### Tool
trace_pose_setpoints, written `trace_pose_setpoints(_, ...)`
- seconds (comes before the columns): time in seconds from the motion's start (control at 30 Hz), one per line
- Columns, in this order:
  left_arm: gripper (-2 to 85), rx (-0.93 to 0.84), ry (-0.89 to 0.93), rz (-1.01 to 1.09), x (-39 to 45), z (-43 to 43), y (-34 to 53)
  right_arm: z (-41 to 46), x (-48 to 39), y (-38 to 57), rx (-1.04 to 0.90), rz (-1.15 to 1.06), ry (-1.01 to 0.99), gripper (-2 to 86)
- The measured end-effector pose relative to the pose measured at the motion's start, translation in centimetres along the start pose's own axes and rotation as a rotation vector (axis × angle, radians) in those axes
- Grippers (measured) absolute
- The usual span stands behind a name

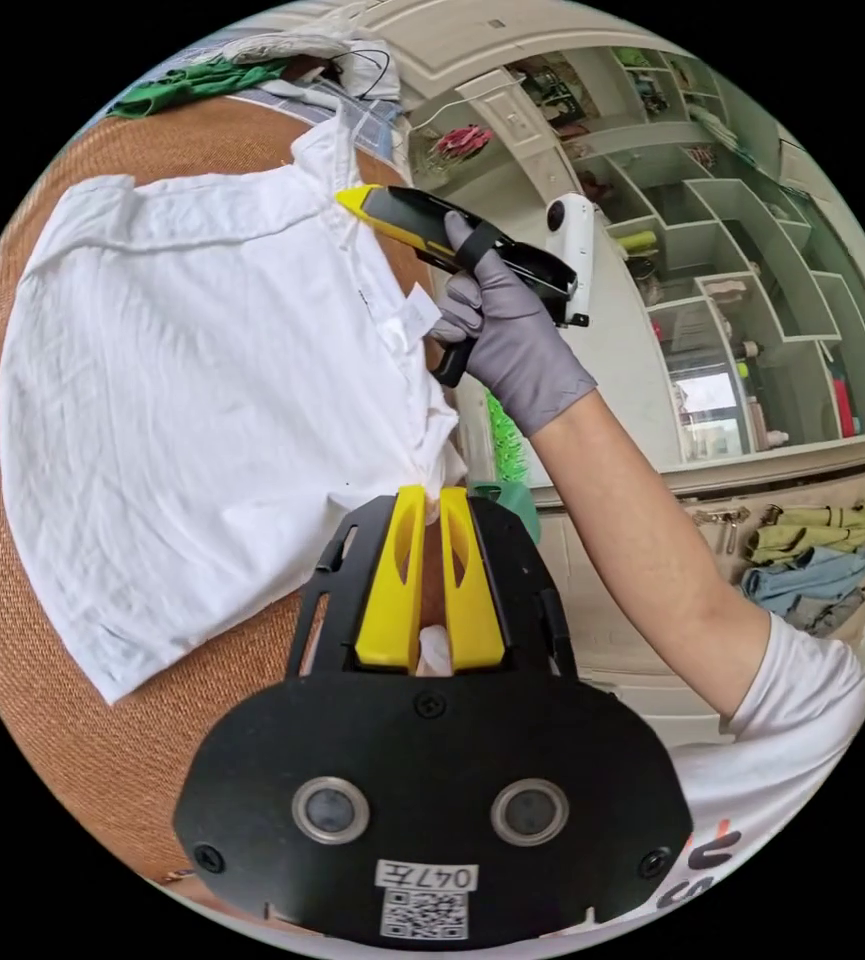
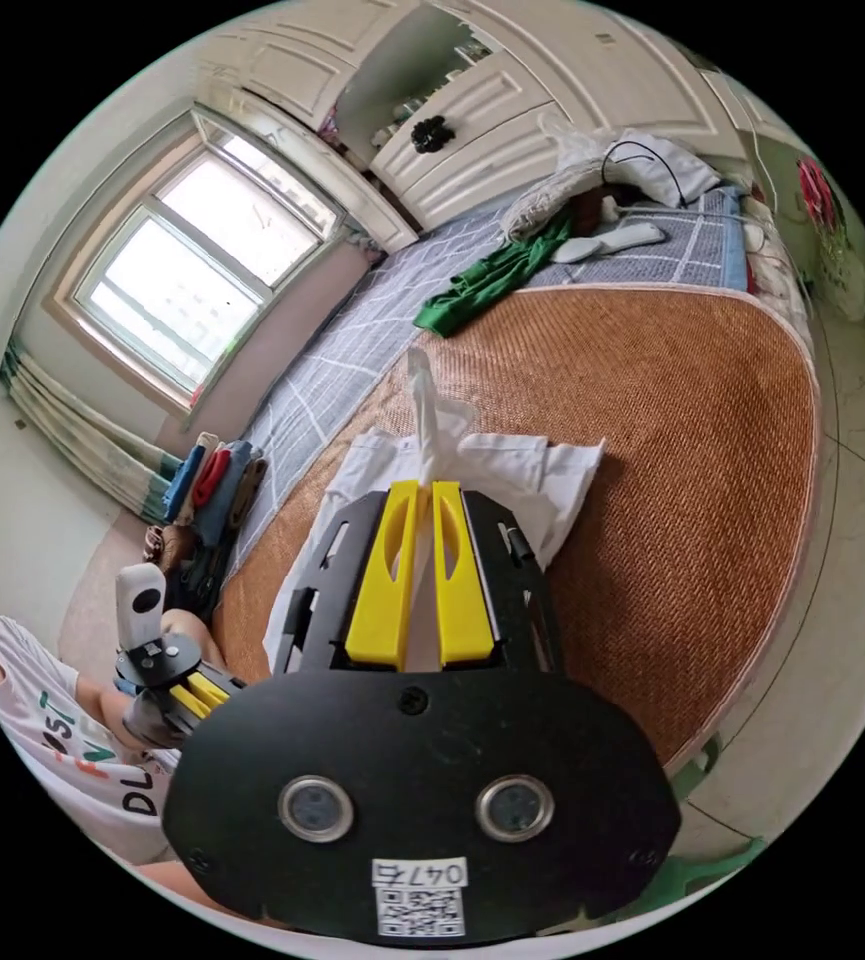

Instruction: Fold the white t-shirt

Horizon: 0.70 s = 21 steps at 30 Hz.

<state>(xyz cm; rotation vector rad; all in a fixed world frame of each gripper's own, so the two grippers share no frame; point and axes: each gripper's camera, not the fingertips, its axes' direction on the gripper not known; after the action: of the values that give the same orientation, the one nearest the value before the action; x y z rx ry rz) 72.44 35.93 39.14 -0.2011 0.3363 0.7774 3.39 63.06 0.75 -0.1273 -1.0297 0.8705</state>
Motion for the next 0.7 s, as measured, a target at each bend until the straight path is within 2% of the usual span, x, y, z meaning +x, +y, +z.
trace_pose_setpoints(0.13,-0.2,0.034,-0.064,0.026,4.9,-1.3,-0.5,-1.8,-1.4,0.2,0.021,-0.056,0.009,-0.2)
trace_pose_setpoints(0.27,1.2,0.044,-0.093,0.063,8.9,-1.6,-1.6,-2.4,-0.5,1.4,0.001,0.036,0.088,1.3)
trace_pose_setpoints(0.3,3.6,0.042,-0.092,0.074,9.8,-1.4,-2.0,-2.2,0.0,1.9,-0.026,0.077,0.153,4.4)
trace_pose_setpoints(0.37,9.3,-0.007,-0.03,0.075,10.6,-0.8,-2.5,-2.8,0.6,2.7,-0.057,0.172,0.214,7.0)
trace_pose_setpoints(0.43,15.1,-0.048,0.131,0.101,12.4,-1.2,-1.8,-5.3,-0.5,4.1,0.022,0.221,0.218,7.6)
trace_pose_setpoints(0.53,16.9,-0.052,0.213,0.178,15.4,-3.9,1.2,-9.0,-6.6,6.6,0.121,0.14,0.228,6.6)
trace_pose_setpoints(0.6,16.8,-0.006,0.217,0.178,15.7,-6.9,3.3,-9.0,-12.1,8.6,0.024,0.063,0.232,6.8)
trace_pose_setpoints(0.7,15.4,0.139,0.073,0.077,13.1,-13.7,6.4,-7.5,-18.2,12.0,-0.079,-0.02,0.298,7.9)
